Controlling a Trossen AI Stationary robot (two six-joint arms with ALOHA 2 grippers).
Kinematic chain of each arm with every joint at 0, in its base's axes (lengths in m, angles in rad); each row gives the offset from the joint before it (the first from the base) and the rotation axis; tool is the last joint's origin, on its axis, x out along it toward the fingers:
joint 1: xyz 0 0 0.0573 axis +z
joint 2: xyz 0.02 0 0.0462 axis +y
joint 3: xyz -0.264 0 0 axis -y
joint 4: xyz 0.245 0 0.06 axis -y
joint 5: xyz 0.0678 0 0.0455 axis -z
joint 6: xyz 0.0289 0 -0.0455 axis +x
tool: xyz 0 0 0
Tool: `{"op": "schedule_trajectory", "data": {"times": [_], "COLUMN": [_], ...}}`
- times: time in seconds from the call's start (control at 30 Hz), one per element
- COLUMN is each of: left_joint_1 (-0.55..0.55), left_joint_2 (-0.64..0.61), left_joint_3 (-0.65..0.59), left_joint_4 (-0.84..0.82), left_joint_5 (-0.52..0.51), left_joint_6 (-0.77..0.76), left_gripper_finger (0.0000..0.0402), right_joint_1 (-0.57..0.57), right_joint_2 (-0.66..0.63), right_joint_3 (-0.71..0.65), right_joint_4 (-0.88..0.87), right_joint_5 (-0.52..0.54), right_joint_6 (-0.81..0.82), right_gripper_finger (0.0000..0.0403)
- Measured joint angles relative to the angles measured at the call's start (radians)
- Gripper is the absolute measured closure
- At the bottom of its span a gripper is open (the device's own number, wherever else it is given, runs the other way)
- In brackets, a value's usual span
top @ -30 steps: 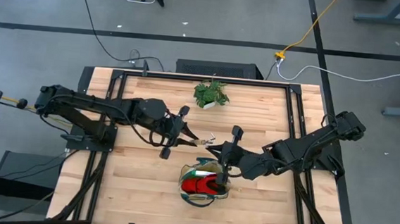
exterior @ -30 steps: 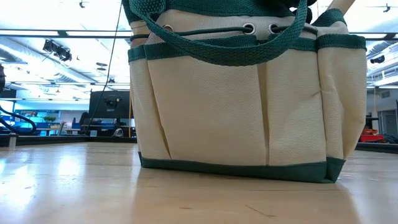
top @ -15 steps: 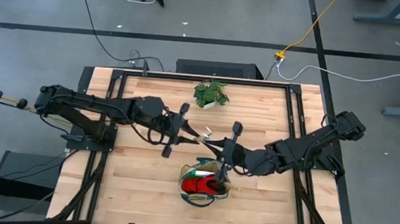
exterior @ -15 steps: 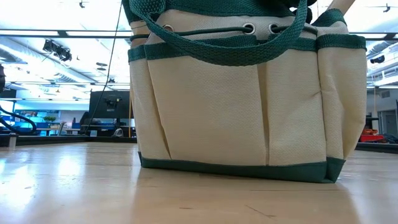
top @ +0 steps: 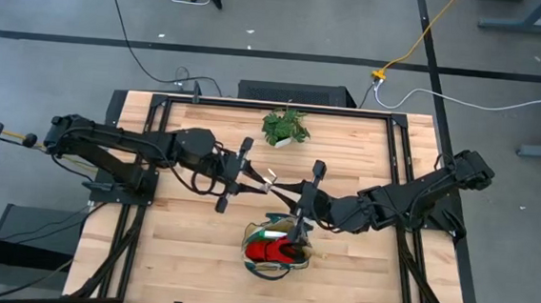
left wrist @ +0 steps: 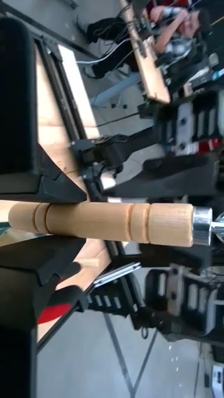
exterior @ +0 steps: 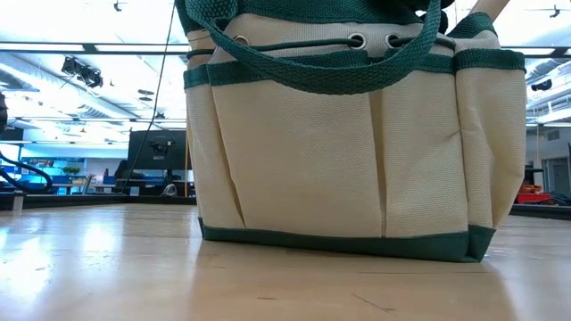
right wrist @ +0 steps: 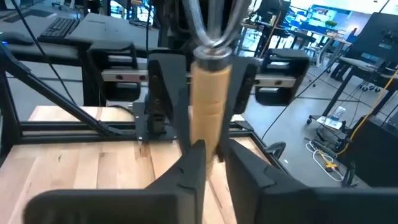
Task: Pick & Place Garden tools in Gardening bag
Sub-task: Put the brown hand rake into the gray gardening bag
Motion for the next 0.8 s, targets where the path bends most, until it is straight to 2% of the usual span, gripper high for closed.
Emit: {"op": "schedule_trajectory", "data": {"times": [0.2,0.53,0.8], "left_joint_1": [0.0,0.0,0.001], "left_joint_2": [-0.001,-0.001,-0.001], "left_joint_3": [0.0,0.0,0.0], "left_joint_4": [-0.005,-0.006,-0.007], "left_joint_5": [-0.001,-0.001,-0.001], "left_joint_6": [-0.002,-0.002,-0.003], "left_gripper_finger": [0.0328,0.0328,0.0328], "right_joint_1": [-0.004,-0.013,-0.048], "right_joint_2": [0.0,0.01,0.026], "right_joint_3": [0.0,0.0,0.0], "right_joint_4": [0.068,0.163,0.227], "right_joint_5": [-0.001,-0.016,-0.104], "right_joint_6": [-0.068,-0.127,-0.139], "right_gripper_finger": [0.031,0.0285,0.0275]}}
